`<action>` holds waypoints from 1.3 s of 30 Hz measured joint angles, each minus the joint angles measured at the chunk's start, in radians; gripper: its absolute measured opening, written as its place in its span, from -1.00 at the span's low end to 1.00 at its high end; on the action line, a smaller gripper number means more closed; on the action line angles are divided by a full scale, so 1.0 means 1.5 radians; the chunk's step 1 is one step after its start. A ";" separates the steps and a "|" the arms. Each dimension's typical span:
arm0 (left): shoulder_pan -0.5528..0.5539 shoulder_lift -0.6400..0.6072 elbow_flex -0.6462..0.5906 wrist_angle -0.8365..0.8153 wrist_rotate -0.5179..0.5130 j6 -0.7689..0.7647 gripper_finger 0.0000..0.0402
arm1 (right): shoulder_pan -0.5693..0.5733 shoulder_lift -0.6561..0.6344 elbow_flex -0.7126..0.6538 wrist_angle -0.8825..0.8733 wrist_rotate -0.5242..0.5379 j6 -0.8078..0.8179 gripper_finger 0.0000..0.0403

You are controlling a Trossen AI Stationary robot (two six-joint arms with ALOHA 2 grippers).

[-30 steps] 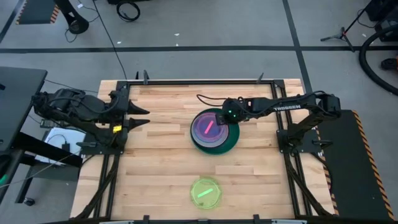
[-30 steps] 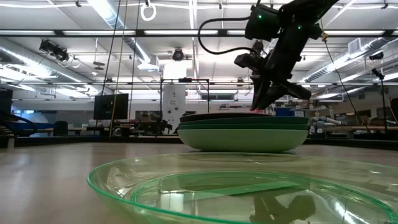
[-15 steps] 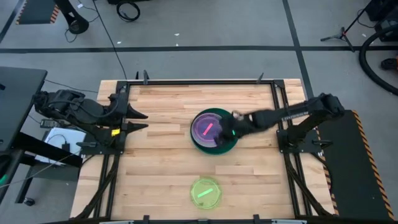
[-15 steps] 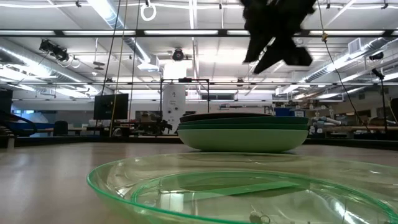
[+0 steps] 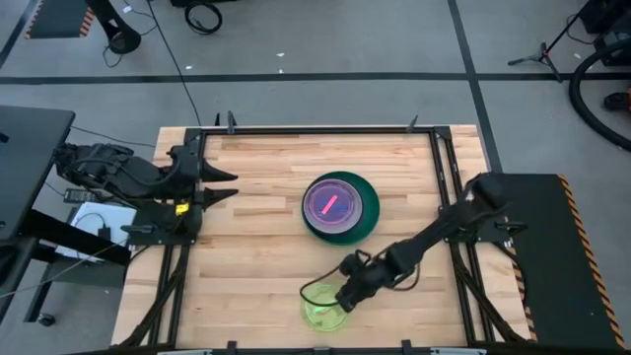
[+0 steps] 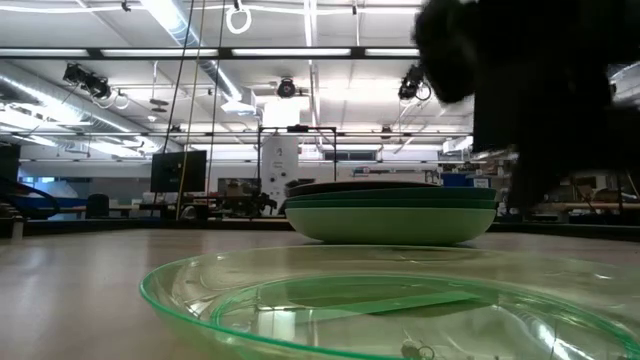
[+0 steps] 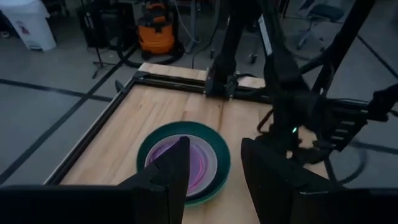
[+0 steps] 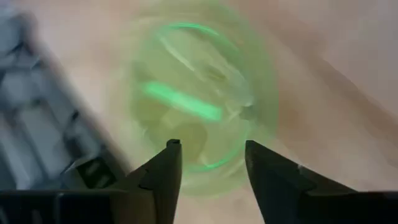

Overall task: Stack plastic plates
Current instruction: Stack the green transparent plate on top of the pink transparent plate

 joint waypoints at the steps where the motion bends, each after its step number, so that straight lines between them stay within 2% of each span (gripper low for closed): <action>1: 0.000 0.000 0.000 0.002 0.000 0.001 -0.25 | 0.000 0.018 0.000 0.000 -0.003 0.045 -0.06; 4: 0.000 0.000 0.000 0.006 0.000 -0.004 -0.25 | 0.000 0.052 0.000 0.005 0.007 0.114 0.02; 8: -0.008 0.000 0.000 -0.001 0.003 -0.018 -0.25 | 0.006 0.055 0.000 0.001 0.032 0.146 0.04; 18: -0.112 0.017 0.000 0.008 -0.016 -0.068 -0.25 | 0.006 0.063 0.002 -0.009 0.004 0.083 -0.01; 24: -0.170 0.041 0.000 0.008 -0.083 -0.082 -0.25 | 0.006 0.064 0.002 -0.021 0.005 0.052 -0.27; 33: -0.190 0.058 0.000 0.013 -0.120 -0.076 -0.25 | 0.006 0.066 0.000 -0.025 -0.005 0.069 -0.91; 39: -0.190 0.057 0.000 0.010 -0.128 -0.074 -0.25 | -0.005 0.027 -0.001 0.004 -0.031 0.071 -0.95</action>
